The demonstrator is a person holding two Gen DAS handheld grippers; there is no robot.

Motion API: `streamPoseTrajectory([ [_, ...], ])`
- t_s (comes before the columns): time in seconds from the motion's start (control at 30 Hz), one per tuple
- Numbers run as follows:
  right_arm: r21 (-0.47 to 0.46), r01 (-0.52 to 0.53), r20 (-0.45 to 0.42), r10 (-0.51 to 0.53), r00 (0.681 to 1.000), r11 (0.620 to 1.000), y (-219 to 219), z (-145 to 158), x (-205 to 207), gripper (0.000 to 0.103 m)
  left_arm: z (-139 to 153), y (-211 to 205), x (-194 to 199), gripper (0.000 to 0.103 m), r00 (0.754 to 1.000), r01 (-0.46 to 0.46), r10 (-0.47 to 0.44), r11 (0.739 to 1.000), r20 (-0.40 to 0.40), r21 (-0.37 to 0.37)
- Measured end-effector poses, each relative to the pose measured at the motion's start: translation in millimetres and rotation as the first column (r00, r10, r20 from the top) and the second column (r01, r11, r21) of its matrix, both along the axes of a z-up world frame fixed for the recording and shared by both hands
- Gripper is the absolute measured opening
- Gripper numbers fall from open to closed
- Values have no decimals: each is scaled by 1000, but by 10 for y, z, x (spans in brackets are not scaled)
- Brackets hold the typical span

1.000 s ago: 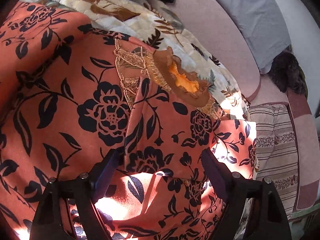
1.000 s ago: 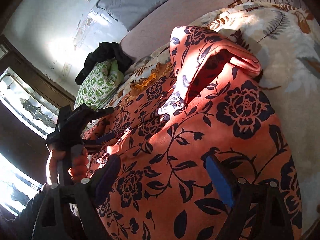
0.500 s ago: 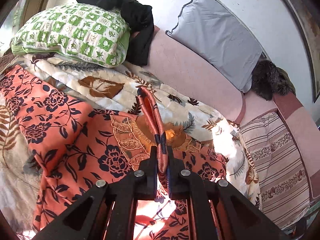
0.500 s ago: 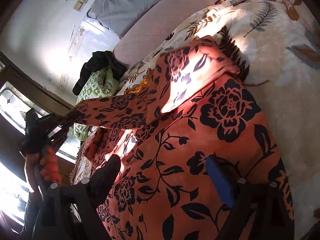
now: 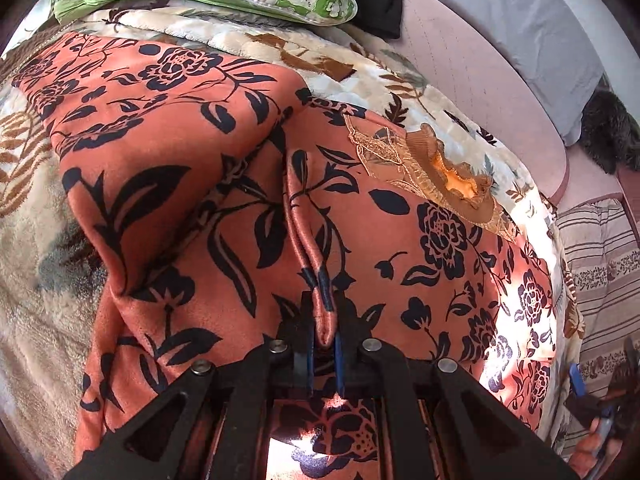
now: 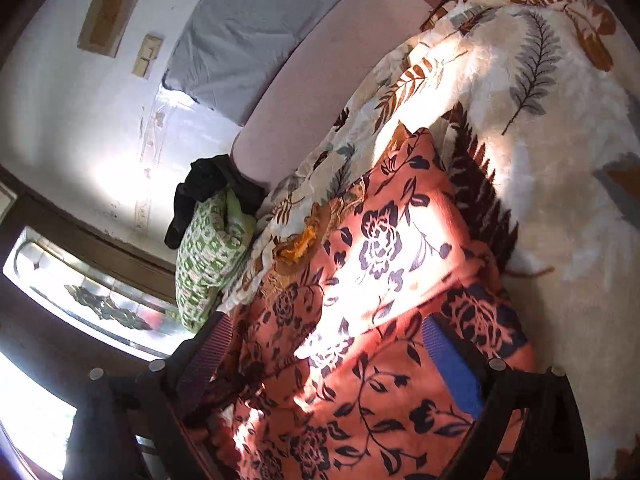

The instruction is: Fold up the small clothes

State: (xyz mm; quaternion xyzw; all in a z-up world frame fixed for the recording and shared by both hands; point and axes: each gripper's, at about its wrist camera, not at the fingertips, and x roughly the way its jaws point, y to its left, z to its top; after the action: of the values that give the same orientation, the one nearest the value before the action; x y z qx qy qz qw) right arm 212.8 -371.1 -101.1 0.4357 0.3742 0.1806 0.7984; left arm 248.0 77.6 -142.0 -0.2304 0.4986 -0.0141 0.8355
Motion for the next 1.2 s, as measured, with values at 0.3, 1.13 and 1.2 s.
streamPoseTrajectory([
  [0.3, 70, 148, -192, -132, 973, 987, -463, -340, 625, 93, -32, 22, -11, 8, 999, 34, -34, 999, 26, -18],
  [1.13, -493, -149, -74, 129, 989, 857, 909, -410, -905, 92, 55, 3366, 69, 81, 820, -507, 572, 733, 8, -453],
  [1.2, -528, -155, -64, 143, 988, 835, 951, -382, -894, 92, 9, 3473, 237, 81, 818, -512, 576, 736, 11, -442],
])
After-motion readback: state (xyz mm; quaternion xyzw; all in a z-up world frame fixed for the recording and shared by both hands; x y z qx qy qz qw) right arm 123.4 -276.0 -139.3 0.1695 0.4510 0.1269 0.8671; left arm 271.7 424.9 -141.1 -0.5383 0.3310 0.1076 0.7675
